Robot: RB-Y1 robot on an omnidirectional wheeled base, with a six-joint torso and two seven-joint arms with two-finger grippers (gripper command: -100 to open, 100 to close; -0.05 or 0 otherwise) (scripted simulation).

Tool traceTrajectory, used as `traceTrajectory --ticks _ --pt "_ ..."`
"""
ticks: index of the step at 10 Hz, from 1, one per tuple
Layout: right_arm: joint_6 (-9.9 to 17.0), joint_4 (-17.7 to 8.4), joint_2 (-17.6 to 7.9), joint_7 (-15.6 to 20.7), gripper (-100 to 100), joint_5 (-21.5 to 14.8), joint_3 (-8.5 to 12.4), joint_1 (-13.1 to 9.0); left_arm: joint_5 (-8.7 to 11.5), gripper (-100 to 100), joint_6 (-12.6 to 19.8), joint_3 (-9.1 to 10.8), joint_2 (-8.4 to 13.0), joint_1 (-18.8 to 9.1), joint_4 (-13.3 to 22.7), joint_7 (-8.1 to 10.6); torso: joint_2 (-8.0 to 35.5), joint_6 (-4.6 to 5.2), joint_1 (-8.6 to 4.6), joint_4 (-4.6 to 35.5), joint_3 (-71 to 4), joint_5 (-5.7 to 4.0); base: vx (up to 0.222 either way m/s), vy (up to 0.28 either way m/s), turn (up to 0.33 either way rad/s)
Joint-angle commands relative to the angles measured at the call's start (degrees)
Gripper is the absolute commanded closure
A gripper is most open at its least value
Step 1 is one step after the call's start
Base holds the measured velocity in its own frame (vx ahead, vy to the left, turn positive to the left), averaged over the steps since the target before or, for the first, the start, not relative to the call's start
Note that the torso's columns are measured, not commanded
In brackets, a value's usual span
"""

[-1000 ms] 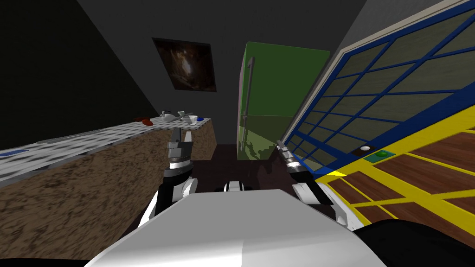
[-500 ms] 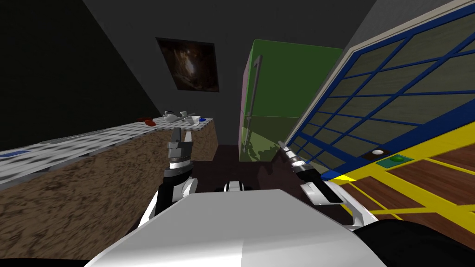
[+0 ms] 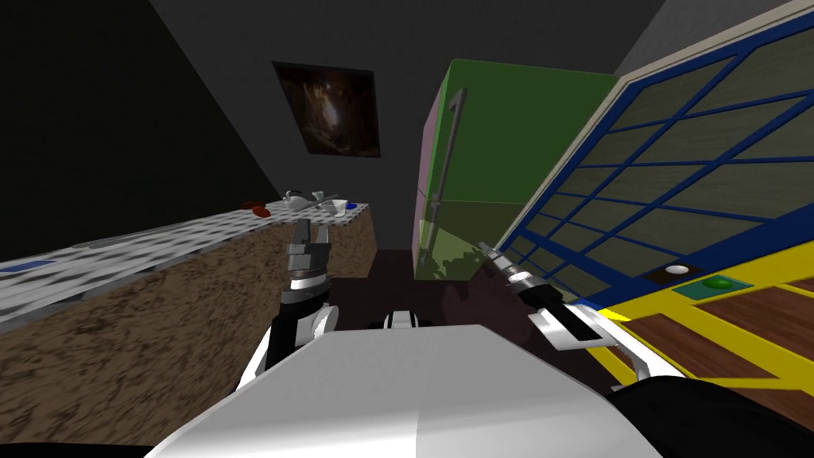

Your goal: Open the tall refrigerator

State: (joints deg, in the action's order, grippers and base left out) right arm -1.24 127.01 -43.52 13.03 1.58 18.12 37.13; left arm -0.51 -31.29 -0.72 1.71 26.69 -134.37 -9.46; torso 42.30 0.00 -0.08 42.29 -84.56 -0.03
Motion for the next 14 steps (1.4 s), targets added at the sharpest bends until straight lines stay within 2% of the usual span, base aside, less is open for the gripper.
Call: traceTrajectory --ticks 1,2,3,4,6,7,8,9,10,11,12,13,14 --pt "2.64 -0.23 -3.99 2.31 -100 -0.50 2.14 1.28 0.00 0 0.00 0.00 0.00 0.00 0.00 0.00 0.04 0.01 -0.05 0.01 0.02 -0.01 0.061 0.064 0.033" --pt "2.64 -0.23 -4.38 2.31 -100 -0.50 2.14 1.28 0.00 0 0.00 0.00 0.00 0.00 0.00 0.00 0.02 0.00 0.05 0.01 0.02 0.01 0.048 0.067 0.015" --pt "4.38 -0.56 -6.65 3.78 -100 -0.85 3.49 1.94 0.00 0 0.00 0.00 0.00 0.00 0.00 0.00 0.04 0.01 0.10 0.01 0.02 0.03 0.072 0.080 0.031" --pt "4.38 -0.56 -7.19 3.78 -100 -0.85 3.49 1.94 0.00 0 0.00 0.00 0.00 0.00 0.00 0.00 -0.06 0.00 0.14 -0.02 -0.03 0.05 0.060 0.065 0.017" --pt "7.90 -1.40 -11.35 6.70 -100 -1.56 6.16 3.20 0.00 0 0.00 0.00 0.00 0.00 0.00 0.00 -0.02 0.00 0.05 -0.01 -0.02 0.02 0.081 0.067 0.041" --pt "7.90 -1.40 -12.91 6.70 -100 -1.56 6.16 3.20 0.00 0 0.00 0.00 0.00 0.00 0.00 0.00 -0.14 0.00 0.09 -0.04 -0.08 0.03 0.087 0.071 0.019" --pt "9.66 -1.90 -14.70 8.16 -100 -1.92 7.48 3.81 0.00 0 0.00 0.00 0.00 0.00 0.00 0.00 -0.06 0.00 0.09 -0.03 -0.05 0.03 0.069 0.098 0.041" --pt "9.66 -1.90 -15.82 8.16 -100 -1.92 7.48 3.81 0.00 0 0.00 0.00 0.00 0.00 0.00 0.00 0.02 0.00 0.17 0.00 0.01 0.05 0.067 0.081 0.013" --pt "11.41 -2.43 -17.78 9.60 -100 -2.27 8.80 4.41 0.00 0 0.00 0.00 0.00 0.00 0.00 0.00 0.05 0.01 0.08 0.01 0.03 0.03 0.076 0.073 0.034" --pt "11.41 -2.43 -18.72 9.60 -100 -2.27 8.80 4.41 0.00 0 0.00 0.00 0.00 0.00 0.00 0.00 0.01 0.00 0.04 0.00 0.00 0.02 0.053 0.060 0.016" --pt "13.13 -2.97 -20.88 11.02 -100 -2.62 10.09 4.99 0.00 0 0.00 0.00 0.00 0.00 0.00 0.00 0.05 0.01 0.00 0.01 0.03 0.00 0.054 0.059 0.027" --pt "13.13 -2.97 -21.59 11.02 -100 -2.62 10.09 4.99 0.00 0 0.00 0.00 0.00 0.00 0.00 0.00 0.02 0.00 0.03 0.01 0.01 0.01 0.052 0.051 0.019" --pt "14.82 -3.50 -23.79 12.41 -100 -2.97 11.35 5.56 0.00 0 0.00 0.00 0.00 0.00 0.00 0.00 0.01 0.01 0.04 0.00 0.00 0.01 0.071 0.071 0.029"
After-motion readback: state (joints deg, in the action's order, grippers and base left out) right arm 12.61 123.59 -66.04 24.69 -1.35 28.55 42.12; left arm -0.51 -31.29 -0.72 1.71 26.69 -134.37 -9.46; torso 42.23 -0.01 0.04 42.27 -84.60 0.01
